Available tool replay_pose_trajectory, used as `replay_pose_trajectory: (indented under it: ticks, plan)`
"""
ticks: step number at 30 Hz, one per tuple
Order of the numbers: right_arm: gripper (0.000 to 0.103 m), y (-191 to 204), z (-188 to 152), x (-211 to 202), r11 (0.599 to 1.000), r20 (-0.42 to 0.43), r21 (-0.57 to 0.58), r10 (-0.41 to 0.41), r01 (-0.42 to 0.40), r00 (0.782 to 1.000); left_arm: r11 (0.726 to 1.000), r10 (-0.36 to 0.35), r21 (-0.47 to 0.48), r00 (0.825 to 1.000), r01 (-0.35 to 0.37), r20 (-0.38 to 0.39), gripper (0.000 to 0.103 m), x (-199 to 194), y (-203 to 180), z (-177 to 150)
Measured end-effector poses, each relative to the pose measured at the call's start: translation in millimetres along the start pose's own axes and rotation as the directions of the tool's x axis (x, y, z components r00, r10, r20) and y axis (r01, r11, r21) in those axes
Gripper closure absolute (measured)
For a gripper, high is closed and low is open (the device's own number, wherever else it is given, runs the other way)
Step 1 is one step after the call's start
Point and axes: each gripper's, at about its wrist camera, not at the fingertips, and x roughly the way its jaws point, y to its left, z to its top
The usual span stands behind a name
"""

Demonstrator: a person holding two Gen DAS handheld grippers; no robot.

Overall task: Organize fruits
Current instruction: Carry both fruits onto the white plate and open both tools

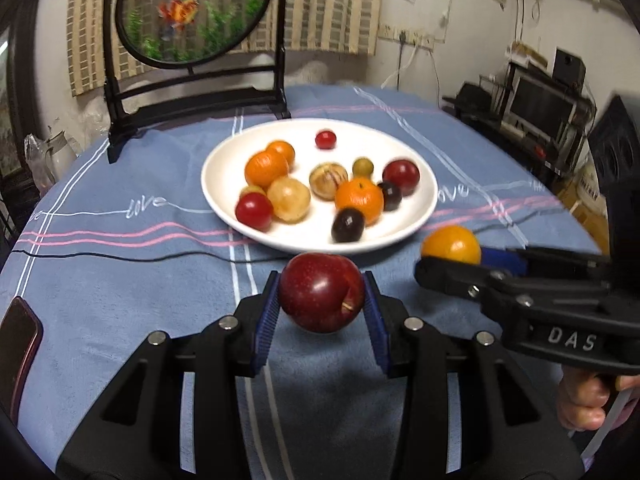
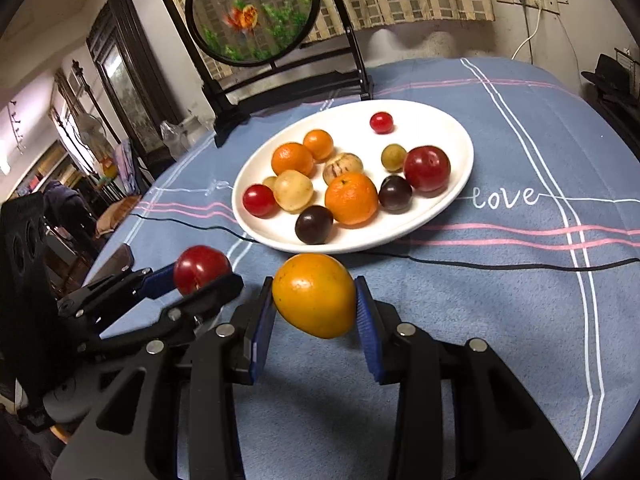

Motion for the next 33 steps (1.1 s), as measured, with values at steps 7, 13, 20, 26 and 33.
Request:
replay_pose_trajectory:
  ticks: [7,13,20,26,33]
  plan:
    - [0.064,-7.4,3.7,-11.2,0.999,0.058,0.049,0.005,-0.008,0.998,0.999,0.017,-0.049,1.0,-0.017,-0.016,0.062,25.9,14.8,31.6]
    - [0.064,-5.5,21.4,-12.4,0.998,0.148,-0.015,-0.059,0.062,0.987,0.998,0.037,-0.056,0.999,-0.039,-0.029,0.062,64.9,12.0,67.0]
    - [0.064,-26.4,59.7,8.0,0.997,0.221,0.047,-0.073,0.064,0.972,0.99,0.058,-0.125,0.997,-0.064,-0.049,0.061,100.3,23.6,93.7]
    - [0.064,-33.5,67.0,24.1,0.995,0.218,0.063,-0.091,0.079,0.972,0.98,0.129,-0.154,0.992,-0.128,-0.006,0.016,77.9,29.9,93.6]
    - [0.064,-33.7,70.0,29.4,0.995,0.205,0.064,-0.082,0.07,0.975,0.962,0.231,-0.155,0.973,-0.225,0.021,0.008,41.9,36.5,84.1]
